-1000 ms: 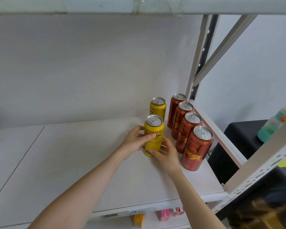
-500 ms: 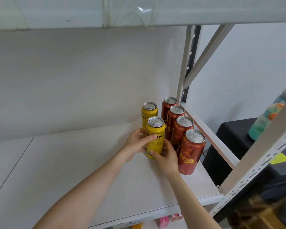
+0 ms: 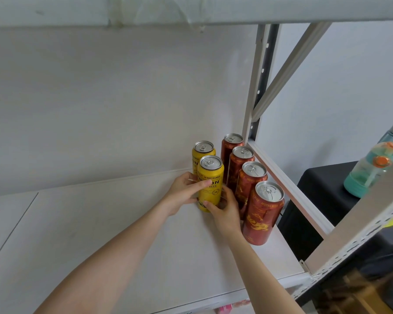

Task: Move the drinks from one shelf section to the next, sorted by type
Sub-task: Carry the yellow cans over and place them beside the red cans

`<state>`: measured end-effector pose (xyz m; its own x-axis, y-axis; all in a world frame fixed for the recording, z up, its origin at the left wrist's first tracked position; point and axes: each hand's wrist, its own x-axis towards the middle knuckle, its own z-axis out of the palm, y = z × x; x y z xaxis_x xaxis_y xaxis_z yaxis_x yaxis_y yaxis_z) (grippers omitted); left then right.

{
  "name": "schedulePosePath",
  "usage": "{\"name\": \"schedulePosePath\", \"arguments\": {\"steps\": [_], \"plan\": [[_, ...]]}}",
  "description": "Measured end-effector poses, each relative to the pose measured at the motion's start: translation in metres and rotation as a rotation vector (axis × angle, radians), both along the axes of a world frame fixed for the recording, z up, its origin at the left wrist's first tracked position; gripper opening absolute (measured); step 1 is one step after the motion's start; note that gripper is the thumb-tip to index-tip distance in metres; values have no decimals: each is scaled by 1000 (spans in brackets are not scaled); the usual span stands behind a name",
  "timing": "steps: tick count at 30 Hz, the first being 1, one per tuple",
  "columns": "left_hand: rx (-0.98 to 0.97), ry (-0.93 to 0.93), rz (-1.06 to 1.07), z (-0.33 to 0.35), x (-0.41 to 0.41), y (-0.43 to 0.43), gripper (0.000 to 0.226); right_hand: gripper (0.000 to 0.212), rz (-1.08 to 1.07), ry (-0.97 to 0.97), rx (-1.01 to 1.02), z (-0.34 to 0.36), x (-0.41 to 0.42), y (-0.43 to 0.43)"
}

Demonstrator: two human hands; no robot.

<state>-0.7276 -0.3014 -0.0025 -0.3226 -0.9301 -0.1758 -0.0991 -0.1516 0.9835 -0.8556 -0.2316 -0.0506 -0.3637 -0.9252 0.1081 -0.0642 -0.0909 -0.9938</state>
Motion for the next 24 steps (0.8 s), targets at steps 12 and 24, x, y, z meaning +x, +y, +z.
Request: {"name": "schedulePosePath", "arguments": {"steps": [12, 24], "plan": [[2, -30, -5, 2, 0, -1, 47, 60, 5, -1, -23, -3, 0, -3], [-116, -253, 72, 5, 47, 27, 58, 70, -117, 309, 166, -7, 10, 33]]}}
